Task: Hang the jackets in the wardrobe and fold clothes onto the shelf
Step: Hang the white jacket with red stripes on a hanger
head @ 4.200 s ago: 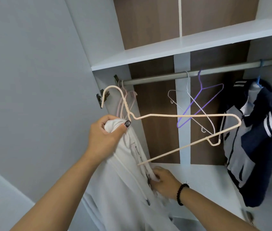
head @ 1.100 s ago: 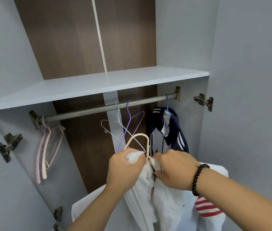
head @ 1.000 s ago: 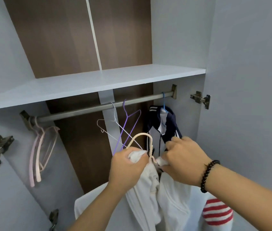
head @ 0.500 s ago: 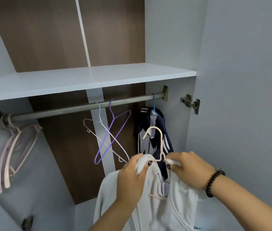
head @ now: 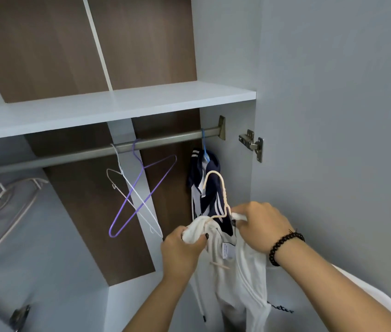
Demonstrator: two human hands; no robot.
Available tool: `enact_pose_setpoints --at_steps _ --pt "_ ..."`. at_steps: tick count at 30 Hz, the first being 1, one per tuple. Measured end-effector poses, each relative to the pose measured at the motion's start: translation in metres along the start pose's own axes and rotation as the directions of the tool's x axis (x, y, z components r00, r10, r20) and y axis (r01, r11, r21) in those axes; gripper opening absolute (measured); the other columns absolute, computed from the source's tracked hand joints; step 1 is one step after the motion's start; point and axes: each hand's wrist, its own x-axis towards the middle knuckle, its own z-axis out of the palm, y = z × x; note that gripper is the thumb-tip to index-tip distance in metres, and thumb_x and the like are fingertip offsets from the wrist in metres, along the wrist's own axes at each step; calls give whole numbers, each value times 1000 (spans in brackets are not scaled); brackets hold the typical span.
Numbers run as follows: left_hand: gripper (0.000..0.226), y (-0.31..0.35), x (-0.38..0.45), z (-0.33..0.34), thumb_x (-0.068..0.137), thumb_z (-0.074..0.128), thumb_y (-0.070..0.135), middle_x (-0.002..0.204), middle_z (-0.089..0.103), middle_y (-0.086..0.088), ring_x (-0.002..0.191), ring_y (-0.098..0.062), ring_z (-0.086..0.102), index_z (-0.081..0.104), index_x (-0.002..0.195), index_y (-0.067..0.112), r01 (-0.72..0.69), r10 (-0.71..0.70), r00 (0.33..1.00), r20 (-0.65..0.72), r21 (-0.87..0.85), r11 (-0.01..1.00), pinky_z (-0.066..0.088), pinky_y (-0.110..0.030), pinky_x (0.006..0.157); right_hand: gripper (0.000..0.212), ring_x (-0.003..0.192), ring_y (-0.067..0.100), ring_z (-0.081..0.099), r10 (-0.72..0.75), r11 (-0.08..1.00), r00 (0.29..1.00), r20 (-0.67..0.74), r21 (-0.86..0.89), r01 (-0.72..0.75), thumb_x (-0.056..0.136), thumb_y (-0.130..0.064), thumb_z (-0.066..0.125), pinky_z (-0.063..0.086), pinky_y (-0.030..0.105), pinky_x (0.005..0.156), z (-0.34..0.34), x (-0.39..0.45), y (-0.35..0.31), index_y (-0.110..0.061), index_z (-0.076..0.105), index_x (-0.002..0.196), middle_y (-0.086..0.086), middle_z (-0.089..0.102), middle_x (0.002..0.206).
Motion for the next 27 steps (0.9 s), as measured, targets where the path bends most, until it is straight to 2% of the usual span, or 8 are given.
enact_pose_setpoints --at_steps 5,9,13,17,20,22,24,27 --pt "30 22 14 11 65 82 21 48 52 13 49 3 49 53 60 25 -54 60 997 53 -107 993 36 -9 46 20 65 24 54 -10 1000 1000 -16 10 10 82 -7 46 42 28 52 6 26 -1 -18 63 81 1 59 72" --pt "20 23 42 14 66 81 21 64 62 -1 53 -4 48 65 71 11 -38 57 993 103 -181 983 40 -18 50 25 65 24 54 -16 999 999 -30 -34 15 82 -8 44 39 27 50 7 52 -4 -22 64 86 0 59 72" --pt "23 11 72 18 66 79 10 61 64 19 54 0 57 62 68 26 77 -19 969 246 -227 971 40 -11 47 18 64 25 55 -1 1000 998 -62 -14 0 83 -8 45 42 30 51 8 80 -12 -18 58 77 2 56 69" --pt "26 2 106 21 65 78 11 77 69 4 71 -11 66 65 78 29 243 -169 955 244 -313 918 49 -15 52 29 66 27 55 -7 999 996 -87 47 11 85 -9 47 43 30 54 19 108 -31 -25 45 61 1 52 65" --pt "29 -8 133 23 68 79 15 90 65 4 79 -14 64 61 90 25 296 -237 952 192 -394 870 45 -17 58 24 76 30 59 15 997 992 -128 81 -4 86 -10 48 50 32 62 22 132 -44 -27 60 75 3 61 76" --pt "14 -26 147 22 75 77 16 76 67 3 73 -20 65 65 81 17 299 -248 954 168 -501 812 44 -19 59 21 75 30 59 25 995 984 -174 101 -7 85 -9 48 53 35 64 19 150 -49 -23 62 79 5 62 76" --pt "25 -43 158 20 83 75 22 63 58 -3 62 -21 55 63 76 1 268 -217 963 158 -529 805 40 -22 57 17 69 29 58 24 994 976 -214 110 0 85 -9 49 52 36 62 15 169 -54 -18 62 78 6 60 70" --pt "29 -61 179 18 92 65 27 54 49 12 56 -9 43 59 71 8 216 -158 975 154 -521 826 34 -12 50 18 69 27 60 37 993 976 -214 114 -13 86 -10 50 53 36 64 14 201 -63 -17 66 81 7 64 73"
